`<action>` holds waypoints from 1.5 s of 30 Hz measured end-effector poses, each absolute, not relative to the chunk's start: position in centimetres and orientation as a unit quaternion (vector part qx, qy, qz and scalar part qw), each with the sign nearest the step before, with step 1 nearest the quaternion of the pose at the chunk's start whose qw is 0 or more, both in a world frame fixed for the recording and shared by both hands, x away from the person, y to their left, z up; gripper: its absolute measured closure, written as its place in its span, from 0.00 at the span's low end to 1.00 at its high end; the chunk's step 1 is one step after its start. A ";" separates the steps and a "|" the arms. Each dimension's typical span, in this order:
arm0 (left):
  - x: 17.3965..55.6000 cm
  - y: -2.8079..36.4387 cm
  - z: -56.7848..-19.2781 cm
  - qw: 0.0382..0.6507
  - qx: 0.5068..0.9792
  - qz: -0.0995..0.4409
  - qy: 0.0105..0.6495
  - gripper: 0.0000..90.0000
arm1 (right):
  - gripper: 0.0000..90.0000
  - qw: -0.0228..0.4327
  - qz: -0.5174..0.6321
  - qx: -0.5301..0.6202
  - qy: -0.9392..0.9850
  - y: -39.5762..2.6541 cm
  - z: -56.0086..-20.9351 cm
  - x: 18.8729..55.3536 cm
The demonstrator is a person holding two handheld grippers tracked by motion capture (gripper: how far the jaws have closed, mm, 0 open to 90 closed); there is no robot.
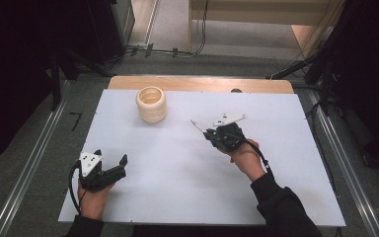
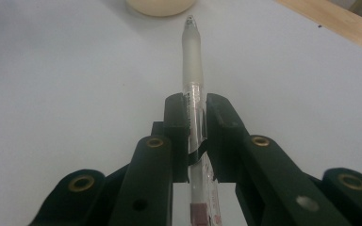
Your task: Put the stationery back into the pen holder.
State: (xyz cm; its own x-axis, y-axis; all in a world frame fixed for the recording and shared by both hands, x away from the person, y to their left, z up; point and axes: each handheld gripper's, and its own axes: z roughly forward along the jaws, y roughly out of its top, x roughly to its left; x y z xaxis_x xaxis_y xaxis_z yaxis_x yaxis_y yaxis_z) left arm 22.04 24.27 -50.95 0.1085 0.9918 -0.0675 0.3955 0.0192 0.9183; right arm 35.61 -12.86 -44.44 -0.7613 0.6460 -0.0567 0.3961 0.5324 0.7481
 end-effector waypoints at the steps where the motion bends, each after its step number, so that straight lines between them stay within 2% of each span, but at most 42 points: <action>1: 22.1 24.3 -51.0 0.430 0.608 0.347 0.570 0.10 | 0.86 0.165 0.377 0.305 0.859 -12.7 -44.4 35.7; 45: 22.3 24.2 -51.1 0.432 0.610 0.341 0.570 0.10 | 0.86 0.175 0.386 0.289 0.859 -5.8 -41.8 40.7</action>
